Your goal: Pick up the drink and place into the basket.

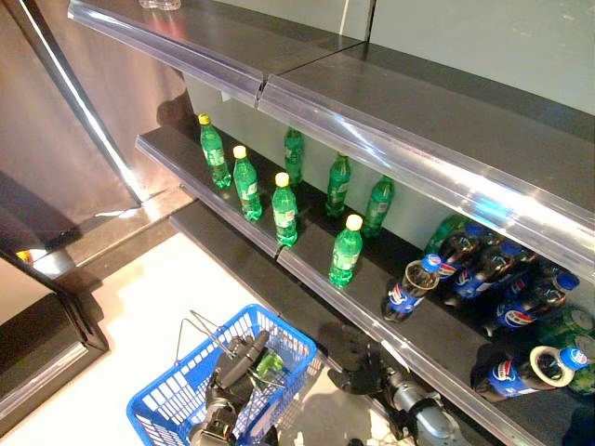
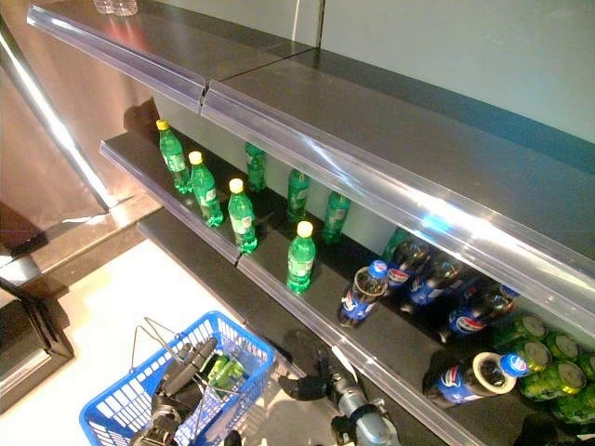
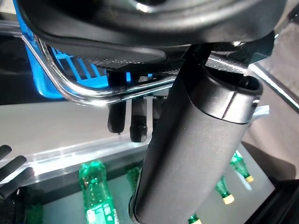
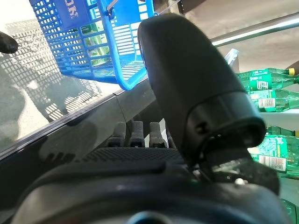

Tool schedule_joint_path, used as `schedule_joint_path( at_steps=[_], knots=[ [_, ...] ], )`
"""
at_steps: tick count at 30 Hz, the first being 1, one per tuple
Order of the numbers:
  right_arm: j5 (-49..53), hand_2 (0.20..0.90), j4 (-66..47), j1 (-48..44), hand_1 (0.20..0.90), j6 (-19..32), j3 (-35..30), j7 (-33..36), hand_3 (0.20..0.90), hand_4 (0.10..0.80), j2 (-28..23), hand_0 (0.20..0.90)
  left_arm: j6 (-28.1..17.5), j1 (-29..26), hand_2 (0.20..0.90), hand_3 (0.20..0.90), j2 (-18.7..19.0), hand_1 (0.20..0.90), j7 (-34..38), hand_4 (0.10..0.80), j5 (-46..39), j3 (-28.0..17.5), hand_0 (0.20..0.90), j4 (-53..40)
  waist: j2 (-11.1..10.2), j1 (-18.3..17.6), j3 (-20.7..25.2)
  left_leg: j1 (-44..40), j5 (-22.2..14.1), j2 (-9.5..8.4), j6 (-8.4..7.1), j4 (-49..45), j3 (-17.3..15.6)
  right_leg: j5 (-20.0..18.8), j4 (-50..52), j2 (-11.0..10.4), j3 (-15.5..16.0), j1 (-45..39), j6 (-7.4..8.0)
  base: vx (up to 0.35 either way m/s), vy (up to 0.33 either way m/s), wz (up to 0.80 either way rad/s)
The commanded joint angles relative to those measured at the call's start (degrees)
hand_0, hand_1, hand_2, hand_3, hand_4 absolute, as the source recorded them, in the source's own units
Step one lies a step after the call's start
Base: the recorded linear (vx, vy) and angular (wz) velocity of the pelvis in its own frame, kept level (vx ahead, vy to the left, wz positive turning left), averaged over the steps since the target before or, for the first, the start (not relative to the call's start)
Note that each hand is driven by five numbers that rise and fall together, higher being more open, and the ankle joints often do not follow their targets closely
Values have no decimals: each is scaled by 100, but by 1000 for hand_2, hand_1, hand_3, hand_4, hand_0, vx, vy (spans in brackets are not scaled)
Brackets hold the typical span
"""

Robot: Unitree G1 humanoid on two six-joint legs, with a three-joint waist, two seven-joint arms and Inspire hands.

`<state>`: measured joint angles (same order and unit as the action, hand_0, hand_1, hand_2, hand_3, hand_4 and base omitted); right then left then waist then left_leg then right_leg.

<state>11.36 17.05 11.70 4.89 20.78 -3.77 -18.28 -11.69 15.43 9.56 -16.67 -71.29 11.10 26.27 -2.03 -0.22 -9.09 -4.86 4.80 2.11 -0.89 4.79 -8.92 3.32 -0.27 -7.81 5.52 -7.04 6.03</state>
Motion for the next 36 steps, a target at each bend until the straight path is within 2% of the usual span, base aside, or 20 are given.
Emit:
schedule_joint_path(
  at_steps=[1, 27, 36],
  knots=[
    [29, 900, -341, -246, 900, 346, 50, 49, 900, 800, -40, 900, -742, -809, 300, 200, 151, 300, -1041, 100, 324, -168, 300, -963, -51, 108, 392, -22, -220, 571, -463, -265, 361, -967, -142, -600, 250, 293, 287, 0, 0, 0],
    [-12, 900, -291, -236, 900, 397, 53, -52, 900, 800, -21, 900, -758, -786, 300, 200, 119, 300, -1085, 100, 249, -186, 300, -942, -47, 127, 383, -2, -205, 574, -468, -255, 379, -959, -146, -598, 272, 293, 280, 0, 0, 0],
    [-236, 900, -793, -420, 900, 846, 77, -200, 900, 800, -239, 900, -736, -851, 300, 200, 159, 300, -985, 100, 253, -159, 300, -1009, -66, 150, 368, -7, -209, 577, -475, -272, 396, -958, -127, -597, 280, 283, 295, 0, 0, 0]
  ],
)
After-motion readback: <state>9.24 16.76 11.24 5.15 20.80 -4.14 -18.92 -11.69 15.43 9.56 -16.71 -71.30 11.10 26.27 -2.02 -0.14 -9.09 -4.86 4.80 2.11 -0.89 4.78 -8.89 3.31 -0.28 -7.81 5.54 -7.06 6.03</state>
